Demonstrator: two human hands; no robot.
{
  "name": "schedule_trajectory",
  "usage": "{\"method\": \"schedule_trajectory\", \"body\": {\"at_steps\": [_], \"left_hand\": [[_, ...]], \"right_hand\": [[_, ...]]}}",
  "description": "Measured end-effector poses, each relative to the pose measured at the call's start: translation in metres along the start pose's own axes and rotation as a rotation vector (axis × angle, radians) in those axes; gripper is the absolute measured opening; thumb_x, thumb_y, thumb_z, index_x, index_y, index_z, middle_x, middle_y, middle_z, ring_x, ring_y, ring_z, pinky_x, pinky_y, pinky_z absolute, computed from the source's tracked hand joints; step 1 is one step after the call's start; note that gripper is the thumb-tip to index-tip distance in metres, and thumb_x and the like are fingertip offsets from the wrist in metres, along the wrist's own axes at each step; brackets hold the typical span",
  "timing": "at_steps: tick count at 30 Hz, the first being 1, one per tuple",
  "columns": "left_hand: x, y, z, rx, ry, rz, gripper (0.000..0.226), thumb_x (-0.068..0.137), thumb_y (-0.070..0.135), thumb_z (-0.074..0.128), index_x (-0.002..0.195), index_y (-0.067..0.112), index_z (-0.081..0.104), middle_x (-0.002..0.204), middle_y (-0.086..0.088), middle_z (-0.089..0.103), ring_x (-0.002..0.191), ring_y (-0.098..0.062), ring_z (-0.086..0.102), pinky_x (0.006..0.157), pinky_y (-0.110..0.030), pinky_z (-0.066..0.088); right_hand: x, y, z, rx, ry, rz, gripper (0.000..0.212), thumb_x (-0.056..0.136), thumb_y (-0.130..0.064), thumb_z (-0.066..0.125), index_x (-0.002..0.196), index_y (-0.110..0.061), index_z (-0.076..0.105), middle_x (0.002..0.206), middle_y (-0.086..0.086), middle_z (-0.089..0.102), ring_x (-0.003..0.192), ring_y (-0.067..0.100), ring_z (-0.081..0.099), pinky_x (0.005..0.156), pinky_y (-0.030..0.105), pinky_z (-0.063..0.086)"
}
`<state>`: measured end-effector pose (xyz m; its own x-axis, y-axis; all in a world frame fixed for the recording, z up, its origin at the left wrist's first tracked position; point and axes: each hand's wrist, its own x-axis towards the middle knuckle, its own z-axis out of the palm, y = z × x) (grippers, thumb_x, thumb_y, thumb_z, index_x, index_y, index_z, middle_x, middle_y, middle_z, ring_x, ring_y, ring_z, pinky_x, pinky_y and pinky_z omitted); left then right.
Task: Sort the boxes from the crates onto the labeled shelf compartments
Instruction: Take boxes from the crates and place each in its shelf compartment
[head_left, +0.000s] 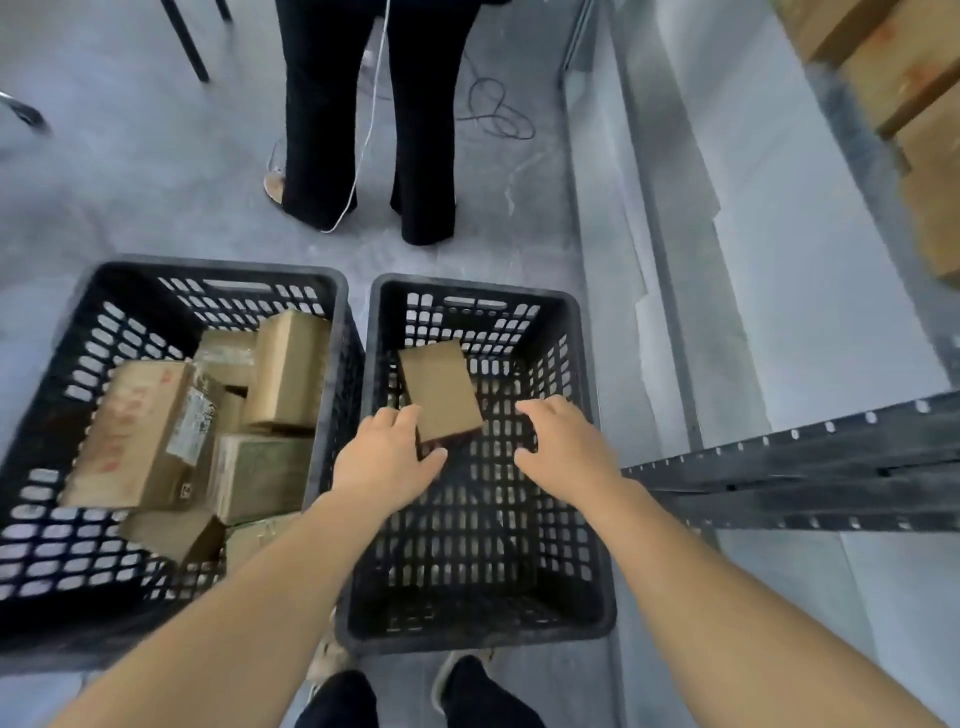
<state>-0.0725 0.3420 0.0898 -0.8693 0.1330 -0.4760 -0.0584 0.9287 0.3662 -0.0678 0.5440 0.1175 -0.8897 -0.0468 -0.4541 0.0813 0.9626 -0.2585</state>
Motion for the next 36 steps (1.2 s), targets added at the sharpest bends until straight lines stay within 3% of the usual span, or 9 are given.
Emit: {"method": "schedule_trajectory", "body": {"at_steps": [6,12,16,21,25,29,31,34,36], "left_hand": [[0.063,-0.004,0.049,-0.101,-0.021,-0.139,0.062,0.091,0.048,0.053,0.140,0.017,0.033,0.136,-0.008,0.043,0.125,-0.028,0.041,0.091,-0.041,0.045],[0.126,-0.023,0.098,-0.231,-0.043,-0.250,0.073,0.091,0.042,0.058,0.147,0.013,0.022,0.143,-0.015,0.036,0.129,-0.032,0.039,0.100,-0.042,0.038],[0.168,-0.038,0.127,-0.366,-0.029,-0.417,0.077,0.089,0.040,0.061,0.149,0.014,0.020,0.145,-0.013,0.034,0.130,-0.031,0.038,0.105,-0.045,0.038],[0.200,-0.044,0.155,-0.647,-0.030,-0.532,0.064,0.089,0.031,0.057,0.144,0.016,0.028,0.133,-0.009,0.049,0.118,-0.030,0.050,0.097,-0.040,0.044],[0.197,-0.041,0.157,-0.832,-0.013,-0.538,0.055,0.088,0.029,0.055,0.139,0.027,0.035,0.127,-0.003,0.054,0.112,-0.027,0.053,0.099,-0.045,0.044],[0.171,-0.034,0.132,-0.945,-0.044,-0.541,0.053,0.091,0.027,0.056,0.141,0.026,0.036,0.128,0.000,0.055,0.112,-0.025,0.054,0.100,-0.045,0.045],[0.152,-0.029,0.115,-0.972,-0.079,-0.523,0.057,0.093,0.031,0.055,0.144,0.026,0.031,0.133,0.000,0.051,0.116,-0.026,0.052,0.100,-0.044,0.044],[0.119,-0.024,0.090,-0.956,-0.077,-0.483,0.062,0.094,0.037,0.053,0.148,0.026,0.025,0.138,0.001,0.045,0.120,-0.024,0.047,0.096,-0.038,0.042],[0.098,-0.021,0.074,-0.970,-0.069,-0.451,0.060,0.094,0.039,0.052,0.147,0.027,0.026,0.139,0.001,0.044,0.118,-0.020,0.044,0.098,-0.036,0.038]], "right_hand": [[0.068,0.032,0.053,0.018,-0.094,-0.019,0.060,0.092,-0.028,0.054,0.147,-0.021,0.031,0.145,0.004,0.036,0.130,0.021,0.039,0.098,0.041,0.045],[0.133,0.044,0.100,0.062,-0.146,-0.013,0.062,0.093,-0.026,0.055,0.149,-0.017,0.028,0.147,0.005,0.035,0.131,0.023,0.039,0.098,0.039,0.043],[0.174,0.049,0.135,0.105,-0.179,0.018,0.066,0.093,-0.026,0.056,0.150,-0.015,0.025,0.148,0.008,0.037,0.131,0.027,0.040,0.103,0.041,0.040],[0.210,0.047,0.173,0.272,-0.232,0.088,0.050,0.093,-0.023,0.054,0.140,-0.017,0.036,0.127,0.006,0.054,0.106,0.026,0.057,0.086,0.037,0.049],[0.207,0.042,0.180,0.363,-0.211,0.156,0.044,0.096,-0.017,0.047,0.139,-0.020,0.038,0.122,0.004,0.056,0.100,0.024,0.060,0.088,0.043,0.052],[0.181,0.042,0.160,0.600,-0.146,0.224,0.039,0.099,-0.014,0.041,0.137,-0.024,0.038,0.116,-0.004,0.054,0.086,0.009,0.056,0.071,0.032,0.053],[0.163,0.037,0.141,0.704,-0.109,0.273,0.032,0.100,-0.016,0.040,0.131,-0.025,0.040,0.107,-0.006,0.053,0.086,0.008,0.053,0.077,0.034,0.050],[0.135,0.032,0.116,0.855,-0.085,0.283,0.020,0.100,-0.018,0.038,0.115,-0.026,0.048,0.118,0.000,0.056,0.098,0.015,0.055,0.080,0.035,0.046],[0.113,0.028,0.100,0.941,-0.105,0.289,0.021,0.101,-0.017,0.039,0.115,-0.029,0.050,0.125,0.001,0.055,0.100,0.017,0.056,0.080,0.039,0.051]]}}
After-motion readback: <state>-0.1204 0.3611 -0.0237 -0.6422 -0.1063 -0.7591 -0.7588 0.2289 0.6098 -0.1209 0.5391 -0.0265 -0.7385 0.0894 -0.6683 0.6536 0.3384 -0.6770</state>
